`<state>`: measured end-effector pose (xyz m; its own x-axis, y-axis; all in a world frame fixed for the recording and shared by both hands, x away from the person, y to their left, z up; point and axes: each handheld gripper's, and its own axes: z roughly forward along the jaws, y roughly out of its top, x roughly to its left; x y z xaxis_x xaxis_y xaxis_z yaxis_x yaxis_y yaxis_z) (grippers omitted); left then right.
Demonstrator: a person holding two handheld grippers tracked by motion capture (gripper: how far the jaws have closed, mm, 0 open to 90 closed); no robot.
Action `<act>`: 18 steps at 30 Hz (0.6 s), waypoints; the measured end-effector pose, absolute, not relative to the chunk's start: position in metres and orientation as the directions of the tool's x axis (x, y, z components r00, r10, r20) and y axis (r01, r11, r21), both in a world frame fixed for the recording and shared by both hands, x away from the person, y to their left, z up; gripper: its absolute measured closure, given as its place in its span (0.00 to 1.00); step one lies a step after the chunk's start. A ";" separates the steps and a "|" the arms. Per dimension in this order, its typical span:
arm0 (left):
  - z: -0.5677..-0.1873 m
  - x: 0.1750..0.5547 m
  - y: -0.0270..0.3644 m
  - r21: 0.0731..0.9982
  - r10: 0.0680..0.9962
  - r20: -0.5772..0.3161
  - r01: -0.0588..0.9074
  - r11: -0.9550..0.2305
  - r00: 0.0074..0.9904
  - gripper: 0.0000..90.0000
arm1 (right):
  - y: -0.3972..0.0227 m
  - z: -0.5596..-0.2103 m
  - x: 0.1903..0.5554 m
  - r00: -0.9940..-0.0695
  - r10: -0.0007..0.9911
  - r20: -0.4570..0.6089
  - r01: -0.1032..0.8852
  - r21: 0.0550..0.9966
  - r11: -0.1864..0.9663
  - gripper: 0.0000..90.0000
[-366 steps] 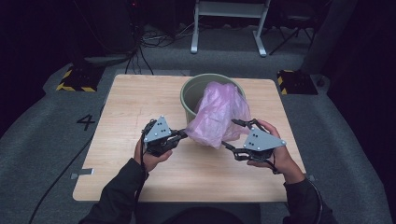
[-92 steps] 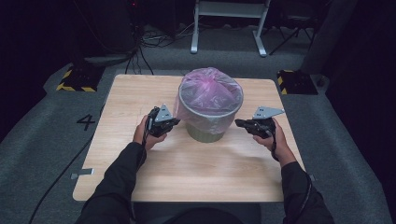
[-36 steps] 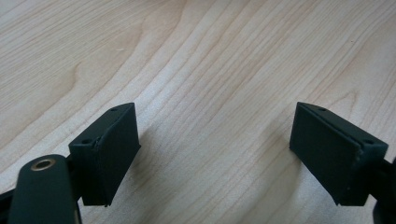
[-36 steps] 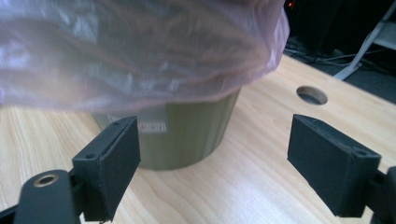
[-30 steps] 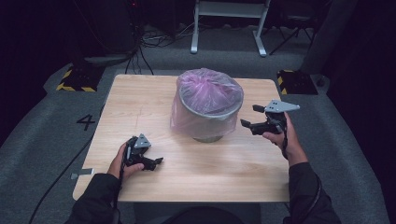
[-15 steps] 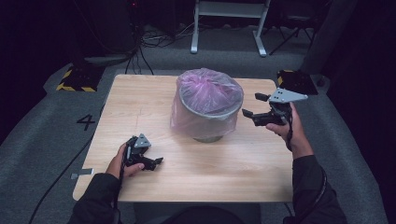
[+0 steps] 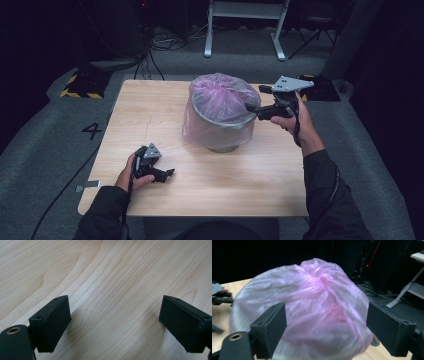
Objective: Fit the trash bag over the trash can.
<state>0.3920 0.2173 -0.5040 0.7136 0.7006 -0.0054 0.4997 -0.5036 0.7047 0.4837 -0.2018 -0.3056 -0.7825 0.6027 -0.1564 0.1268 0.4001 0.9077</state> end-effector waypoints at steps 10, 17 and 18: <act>-0.504 0.392 0.219 0.705 0.688 -0.006 0.492 -0.512 0.726 0.12 | -0.168 -0.305 0.516 -0.799 0.579 -0.159 0.190 0.848 0.494 0.24; -0.504 0.392 0.219 0.704 0.688 -0.006 0.491 -0.512 0.726 0.12 | -0.156 -0.302 0.531 -0.808 0.571 -0.146 0.218 0.825 0.520 0.27; -0.504 0.392 0.219 0.705 0.687 -0.007 0.491 -0.512 0.727 0.12 | -0.154 -0.303 0.533 -0.808 0.570 -0.147 0.225 0.818 0.530 0.27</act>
